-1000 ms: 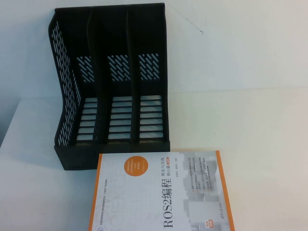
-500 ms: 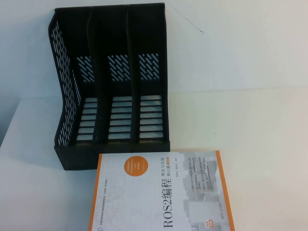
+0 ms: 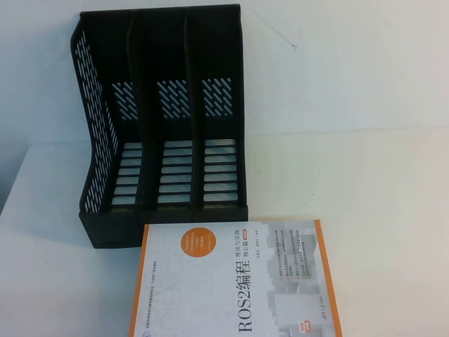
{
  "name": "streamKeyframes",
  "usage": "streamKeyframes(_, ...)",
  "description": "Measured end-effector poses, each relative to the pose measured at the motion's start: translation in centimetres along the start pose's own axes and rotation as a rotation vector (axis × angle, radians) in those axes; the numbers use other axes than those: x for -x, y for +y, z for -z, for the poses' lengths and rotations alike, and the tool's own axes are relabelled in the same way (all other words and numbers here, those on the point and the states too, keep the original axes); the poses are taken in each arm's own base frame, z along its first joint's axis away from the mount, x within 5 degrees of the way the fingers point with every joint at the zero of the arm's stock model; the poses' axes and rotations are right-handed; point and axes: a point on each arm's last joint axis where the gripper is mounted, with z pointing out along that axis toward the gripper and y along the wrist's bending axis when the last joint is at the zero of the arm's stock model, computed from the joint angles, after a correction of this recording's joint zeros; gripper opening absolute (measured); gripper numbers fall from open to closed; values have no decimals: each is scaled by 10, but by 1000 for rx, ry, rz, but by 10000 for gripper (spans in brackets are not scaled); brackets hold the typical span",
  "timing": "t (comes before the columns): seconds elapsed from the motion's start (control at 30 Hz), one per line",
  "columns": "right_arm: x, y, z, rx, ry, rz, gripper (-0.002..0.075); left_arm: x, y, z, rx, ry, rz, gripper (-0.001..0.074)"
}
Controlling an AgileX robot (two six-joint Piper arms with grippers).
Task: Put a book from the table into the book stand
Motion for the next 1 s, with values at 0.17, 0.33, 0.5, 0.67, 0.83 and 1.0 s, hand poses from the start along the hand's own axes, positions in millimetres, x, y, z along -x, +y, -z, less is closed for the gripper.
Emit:
streamKeyframes(0.17, 0, 0, 0, 0, 1, 0, 3, 0, 0, 0, 0, 1, 0, -3)
streamKeyframes(0.33, 0, 0, 0, 0, 3, 0, 4, 0, 0, 0, 0, 2, 0, -3)
streamKeyframes(0.5, 0, 0, 0, 0, 3, 2, 3, 0, 0, 0, 0, 2, 0, -3)
streamKeyframes(0.67, 0, 0, 0, 0, 3, 2, 3, 0, 0, 0, 0, 2, 0, -3)
streamKeyframes(0.83, 0, 0, 0, 0, 3, 2, 3, 0, 0, 0, 1, 8, 0, -3)
streamKeyframes(1.0, 0, 0, 0, -1, 5, 2, 3, 0, 1, -4, 10, 35, -45, -1)
